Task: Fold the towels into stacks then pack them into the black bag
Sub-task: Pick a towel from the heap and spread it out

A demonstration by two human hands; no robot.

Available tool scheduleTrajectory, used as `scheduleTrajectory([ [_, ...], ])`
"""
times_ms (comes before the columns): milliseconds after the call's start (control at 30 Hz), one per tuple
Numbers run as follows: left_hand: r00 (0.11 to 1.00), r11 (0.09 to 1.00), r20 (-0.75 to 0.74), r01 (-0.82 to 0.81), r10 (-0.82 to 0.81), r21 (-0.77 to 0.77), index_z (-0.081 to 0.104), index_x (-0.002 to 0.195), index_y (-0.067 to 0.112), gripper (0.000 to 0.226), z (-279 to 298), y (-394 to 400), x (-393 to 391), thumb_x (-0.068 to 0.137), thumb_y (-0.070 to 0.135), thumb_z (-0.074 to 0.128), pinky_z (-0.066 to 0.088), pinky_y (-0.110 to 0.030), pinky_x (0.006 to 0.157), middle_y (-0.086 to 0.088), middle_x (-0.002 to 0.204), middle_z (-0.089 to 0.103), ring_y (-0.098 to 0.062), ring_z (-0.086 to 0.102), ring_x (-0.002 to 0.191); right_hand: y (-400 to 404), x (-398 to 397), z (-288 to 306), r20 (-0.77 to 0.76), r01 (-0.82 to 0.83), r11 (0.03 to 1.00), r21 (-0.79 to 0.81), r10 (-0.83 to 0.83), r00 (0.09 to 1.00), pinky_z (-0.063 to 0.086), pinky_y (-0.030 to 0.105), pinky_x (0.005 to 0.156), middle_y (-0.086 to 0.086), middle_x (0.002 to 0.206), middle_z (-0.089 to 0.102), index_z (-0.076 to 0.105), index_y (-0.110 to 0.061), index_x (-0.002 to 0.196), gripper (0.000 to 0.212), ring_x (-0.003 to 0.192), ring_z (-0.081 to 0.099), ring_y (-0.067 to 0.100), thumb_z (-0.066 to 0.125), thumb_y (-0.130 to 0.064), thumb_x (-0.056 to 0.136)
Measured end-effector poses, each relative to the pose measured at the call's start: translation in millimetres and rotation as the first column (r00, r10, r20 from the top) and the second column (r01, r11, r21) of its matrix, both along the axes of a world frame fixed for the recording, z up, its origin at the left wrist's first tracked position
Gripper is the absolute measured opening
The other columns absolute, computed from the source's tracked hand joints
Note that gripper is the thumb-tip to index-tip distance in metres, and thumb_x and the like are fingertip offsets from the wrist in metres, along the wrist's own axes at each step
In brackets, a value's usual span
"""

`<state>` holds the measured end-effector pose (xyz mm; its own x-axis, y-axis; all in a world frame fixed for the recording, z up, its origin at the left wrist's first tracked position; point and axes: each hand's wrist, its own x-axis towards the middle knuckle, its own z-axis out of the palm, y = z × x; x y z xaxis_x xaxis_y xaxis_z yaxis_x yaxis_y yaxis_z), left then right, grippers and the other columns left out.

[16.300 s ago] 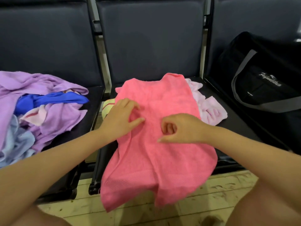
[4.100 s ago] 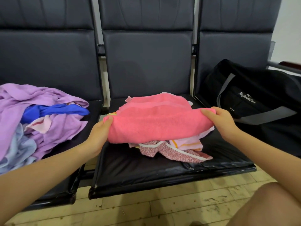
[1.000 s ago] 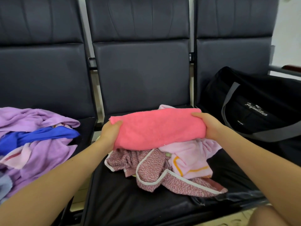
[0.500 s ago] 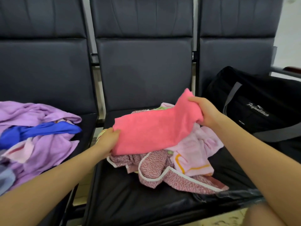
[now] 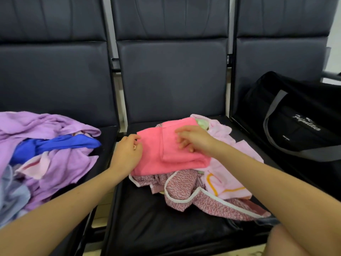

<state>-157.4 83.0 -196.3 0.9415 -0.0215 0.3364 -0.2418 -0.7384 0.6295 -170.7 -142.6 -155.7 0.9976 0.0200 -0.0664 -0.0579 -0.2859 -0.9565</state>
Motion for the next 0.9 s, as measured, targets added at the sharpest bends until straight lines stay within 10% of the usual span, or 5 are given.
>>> scheduleTrajectory([
  [167, 0.995, 0.995, 0.021, 0.096, -0.095, -0.009, 0.061, 0.114, 0.018, 0.025, 3.3, -24.5, -4.1, 0.092, 0.015, 0.05, 0.045, -0.032, 0.08, 0.0, 0.104, 0.062, -0.015, 0.056, 0.086, -36.3, 0.7, -11.5, 0.396, 0.337, 0.872, -0.355, -0.186, 0.899, 0.041, 0.019, 0.065, -0.01, 0.081, 0.059, 0.065, -0.018, 0.104, 0.023, 0.076, 0.053, 0.008, 0.058, -0.006, 0.086],
  [367, 0.98, 0.99, -0.14, 0.136, -0.14, -0.032, 0.053, 0.128, 0.015, 0.035, 7.6, -56.3, 4.5, 0.094, 0.021, 0.052, 0.043, -0.032, 0.081, -0.008, 0.102, 0.069, -0.026, 0.06, 0.102, -52.6, -2.3, -23.5, -0.025, 0.163, 0.98, -0.113, -0.167, 0.986, 0.042, 0.023, 0.052, -0.002, 0.071, 0.056, 0.058, -0.01, 0.093, 0.027, 0.062, 0.055, 0.011, 0.071, -0.032, 0.085],
  [600, 0.959, 0.98, -0.202, 0.193, -0.199, -0.048, 0.05, 0.131, 0.012, 0.043, 0.3, -66.8, 9.2, 0.09, 0.015, 0.062, 0.034, -0.028, 0.064, 0.006, 0.072, 0.058, -0.016, 0.055, 0.078, -41.1, -3.0, -22.5, 0.009, 0.167, 0.985, -0.039, -0.166, 0.986, 0.055, 0.038, 0.078, 0.01, 0.107, 0.067, 0.06, -0.008, 0.114, 0.032, 0.089, 0.065, 0.019, 0.067, -0.023, 0.087],
  [800, 0.969, 0.925, -0.156, 0.128, -0.194, -0.357, 0.061, 0.111, 0.019, 0.022, 7.4, -51.3, 10.5, 0.095, 0.012, 0.049, 0.053, -0.034, 0.077, 0.001, 0.081, 0.061, -0.023, 0.061, 0.078, -18.8, -0.3, 3.5, 0.156, 0.162, 0.979, 0.12, -0.18, 0.971, 0.054, 0.045, 0.082, 0.015, 0.089, 0.068, 0.067, 0.0, 0.09, 0.019, 0.088, 0.066, 0.024, 0.059, -0.017, 0.084],
  [900, 0.934, 0.716, -0.231, 0.036, -0.272, -0.697, 0.065, 0.109, 0.011, 0.028, 19.0, -47.9, 2.5, 0.101, 0.021, 0.041, 0.053, -0.027, 0.064, -0.005, 0.086, 0.067, -0.019, 0.063, 0.075, 7.1, -0.7, 14.9, 0.054, 0.053, 0.97, 0.236, -0.068, 0.996, 0.049, 0.028, 0.06, -0.001, 0.064, 0.064, 0.063, -0.013, 0.073, 0.021, 0.064, 0.061, 0.012, 0.055, -0.019, 0.091],
])
